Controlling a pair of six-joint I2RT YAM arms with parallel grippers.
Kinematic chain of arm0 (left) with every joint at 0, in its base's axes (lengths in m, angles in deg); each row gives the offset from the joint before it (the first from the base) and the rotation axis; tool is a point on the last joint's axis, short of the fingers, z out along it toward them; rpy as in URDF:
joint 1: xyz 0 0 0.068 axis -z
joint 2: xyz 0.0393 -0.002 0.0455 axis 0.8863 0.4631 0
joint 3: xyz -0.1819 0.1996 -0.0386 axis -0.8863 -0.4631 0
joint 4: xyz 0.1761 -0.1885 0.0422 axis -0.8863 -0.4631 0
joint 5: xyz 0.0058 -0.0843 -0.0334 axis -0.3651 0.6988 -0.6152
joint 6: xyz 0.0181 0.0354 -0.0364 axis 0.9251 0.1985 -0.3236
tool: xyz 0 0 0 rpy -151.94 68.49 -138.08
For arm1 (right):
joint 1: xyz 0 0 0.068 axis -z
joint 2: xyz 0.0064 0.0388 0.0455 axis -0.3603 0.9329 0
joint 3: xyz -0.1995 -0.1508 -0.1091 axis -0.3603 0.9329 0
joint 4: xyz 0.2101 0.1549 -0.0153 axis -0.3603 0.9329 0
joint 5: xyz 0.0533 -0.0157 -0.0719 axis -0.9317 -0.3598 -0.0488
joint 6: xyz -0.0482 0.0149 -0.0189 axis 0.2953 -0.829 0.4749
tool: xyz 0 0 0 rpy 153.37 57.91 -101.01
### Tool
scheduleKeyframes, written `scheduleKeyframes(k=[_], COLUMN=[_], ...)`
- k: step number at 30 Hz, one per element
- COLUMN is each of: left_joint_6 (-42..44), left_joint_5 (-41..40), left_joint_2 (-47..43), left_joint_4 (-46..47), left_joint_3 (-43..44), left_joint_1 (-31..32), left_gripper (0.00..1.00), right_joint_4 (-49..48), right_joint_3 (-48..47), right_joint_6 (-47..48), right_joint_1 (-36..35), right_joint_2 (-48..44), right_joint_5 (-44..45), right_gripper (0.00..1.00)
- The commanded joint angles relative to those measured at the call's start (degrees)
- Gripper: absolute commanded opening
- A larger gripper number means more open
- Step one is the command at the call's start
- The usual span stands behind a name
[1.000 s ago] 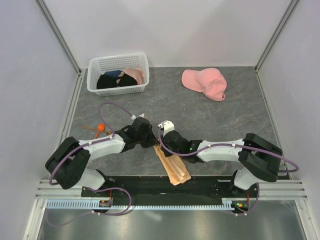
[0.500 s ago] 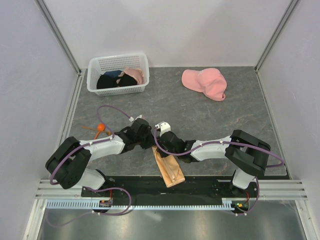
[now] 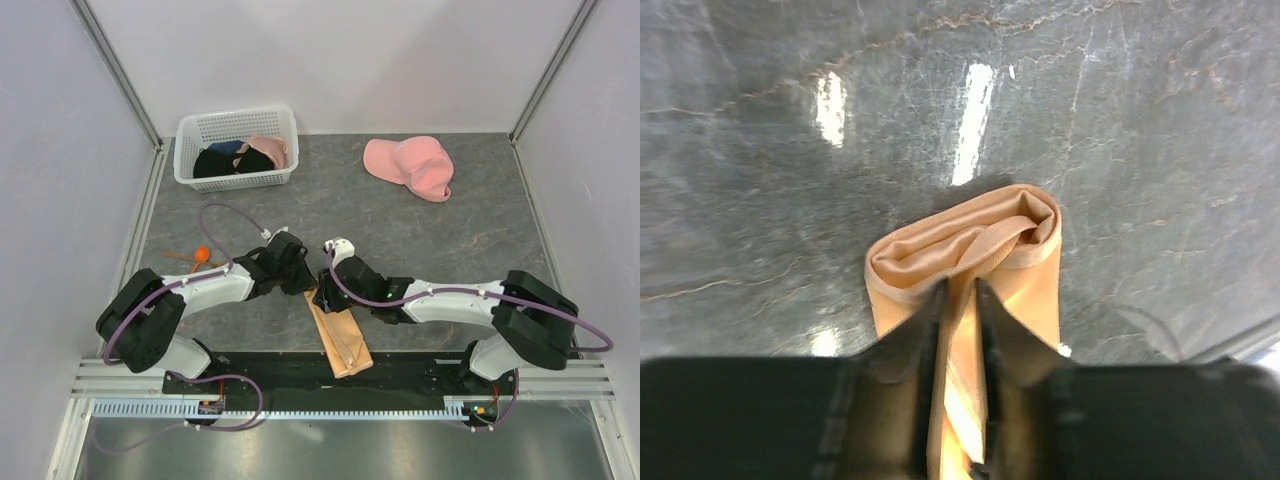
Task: Fold the napkin into a case and place the utensils inside
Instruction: Move the smaller rectangle-folded napkin to the center of the board.
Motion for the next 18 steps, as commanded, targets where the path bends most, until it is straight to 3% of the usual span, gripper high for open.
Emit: scheduleKeyframes(k=[1, 3, 8, 12, 18], left_joint_6=[6.8, 8.9, 13.6, 11.9, 6.1], left_joint_5=[-4.4, -5.7, -5.6, -1.4, 3.5], left_joint_2=[-3.6, -5.0, -10.3, -15.5, -17.4], left_joint_4=[-7.7, -11.7, -20.9, -23.5, -21.2], left_joint_3=[5.5, 7.4, 9.4, 3.9, -4.6], left_joint_1=[0.1, 0.1, 0.1, 0.1, 5.1], left_gripper=[0.35, 0.40, 0.42, 0.26, 0.22], right_joint_4=[3.1, 5.2, 9.8, 11.2, 10.7], right_joint_3=[1.6, 3.1, 5.3, 7.9, 9.6], right_joint_6=[-2.3, -2.7, -4.2, -5.1, -3.0], right_joint_1=[2.5, 4.8, 10.4, 14.3, 19.2], right_joint_2=[-7.4, -9.5, -13.4, -14.4, -12.9], right_joint_5=[-4.8, -6.2, -12.9, -15.5, -19.9], right_gripper=[0.45, 0.46, 0.49, 0.48, 0.47])
